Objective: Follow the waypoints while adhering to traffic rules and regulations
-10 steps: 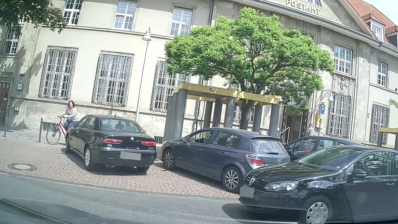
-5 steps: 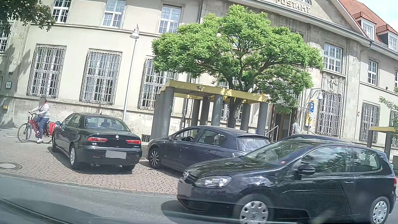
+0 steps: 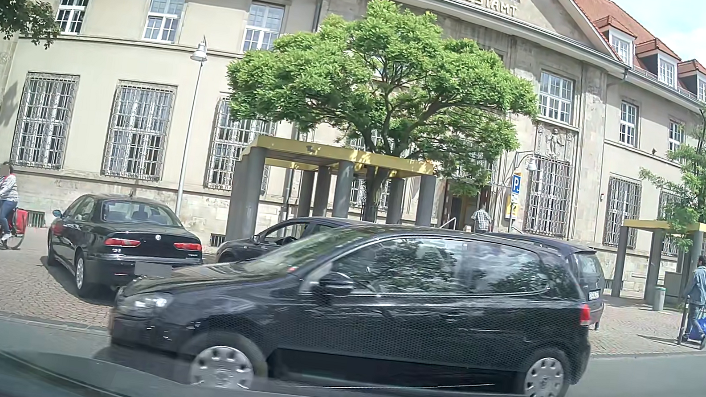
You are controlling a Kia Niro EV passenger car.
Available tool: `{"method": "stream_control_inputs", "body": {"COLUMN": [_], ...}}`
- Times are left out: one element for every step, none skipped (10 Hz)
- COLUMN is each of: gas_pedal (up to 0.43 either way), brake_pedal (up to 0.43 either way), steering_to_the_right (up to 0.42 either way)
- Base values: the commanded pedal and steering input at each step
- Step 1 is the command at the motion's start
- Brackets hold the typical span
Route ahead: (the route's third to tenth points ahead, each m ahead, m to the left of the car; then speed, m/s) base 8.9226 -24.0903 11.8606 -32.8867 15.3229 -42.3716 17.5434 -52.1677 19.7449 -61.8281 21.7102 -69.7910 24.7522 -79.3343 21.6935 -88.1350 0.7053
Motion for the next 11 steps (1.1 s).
{"method": "stream_control_inputs", "body": {"gas_pedal": [0.047, 0.067, 0.110, 0.130, 0.138, 0.138, 0.138, 0.138, 0.138, 0.130, 0.130], "brake_pedal": [0.030, 0.030, 0.030, 0.030, 0.030, 0.030, 0.030, 0.030, 0.030, 0.030, 0.030], "steering_to_the_right": [0.920, 0.898, 0.874, 0.844, 0.820, 0.801, 0.789, 0.783, 0.777, 0.769, 0.752]}}
